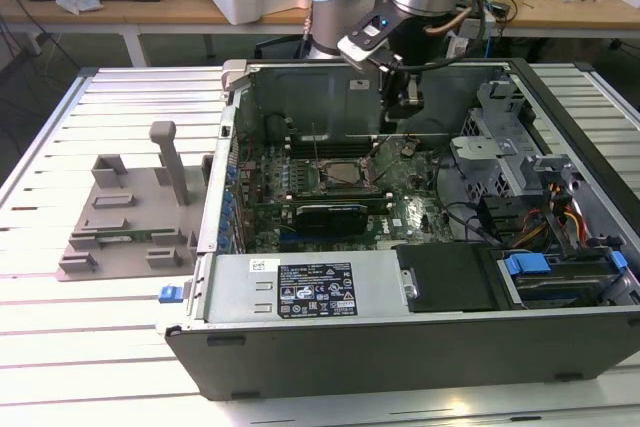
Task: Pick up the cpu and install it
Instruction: 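Close the cpu cover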
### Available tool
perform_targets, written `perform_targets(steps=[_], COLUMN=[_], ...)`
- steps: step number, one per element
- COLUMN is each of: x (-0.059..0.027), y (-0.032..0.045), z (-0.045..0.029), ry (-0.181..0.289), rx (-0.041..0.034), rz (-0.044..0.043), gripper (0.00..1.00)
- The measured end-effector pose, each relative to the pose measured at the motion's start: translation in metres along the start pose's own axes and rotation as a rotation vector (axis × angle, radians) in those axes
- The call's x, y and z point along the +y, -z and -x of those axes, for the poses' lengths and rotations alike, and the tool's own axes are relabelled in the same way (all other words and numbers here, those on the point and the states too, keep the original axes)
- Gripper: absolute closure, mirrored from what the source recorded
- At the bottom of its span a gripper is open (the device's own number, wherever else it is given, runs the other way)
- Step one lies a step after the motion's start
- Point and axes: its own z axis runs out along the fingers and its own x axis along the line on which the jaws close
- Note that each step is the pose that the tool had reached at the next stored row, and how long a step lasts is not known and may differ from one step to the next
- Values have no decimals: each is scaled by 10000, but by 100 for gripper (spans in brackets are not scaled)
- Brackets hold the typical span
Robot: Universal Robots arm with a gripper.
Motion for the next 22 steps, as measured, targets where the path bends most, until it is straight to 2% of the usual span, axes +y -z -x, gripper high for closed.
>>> perform_targets(steps=[7, 11, 15, 18, 21, 22], x=[309, 420, 442, 428, 370, 268], y=[21, -43, -137, -261, -331, -346], z=[9, -4, -22, -30, -34, -40], ry=[-2, -1, -2, -1, -2, -3], rx=[5, 9, 10, 9, 8, 10], rz=[-75, -140, -150, -149, -150, -150], gripper=[89, 89, 89, 89, 89, 89])
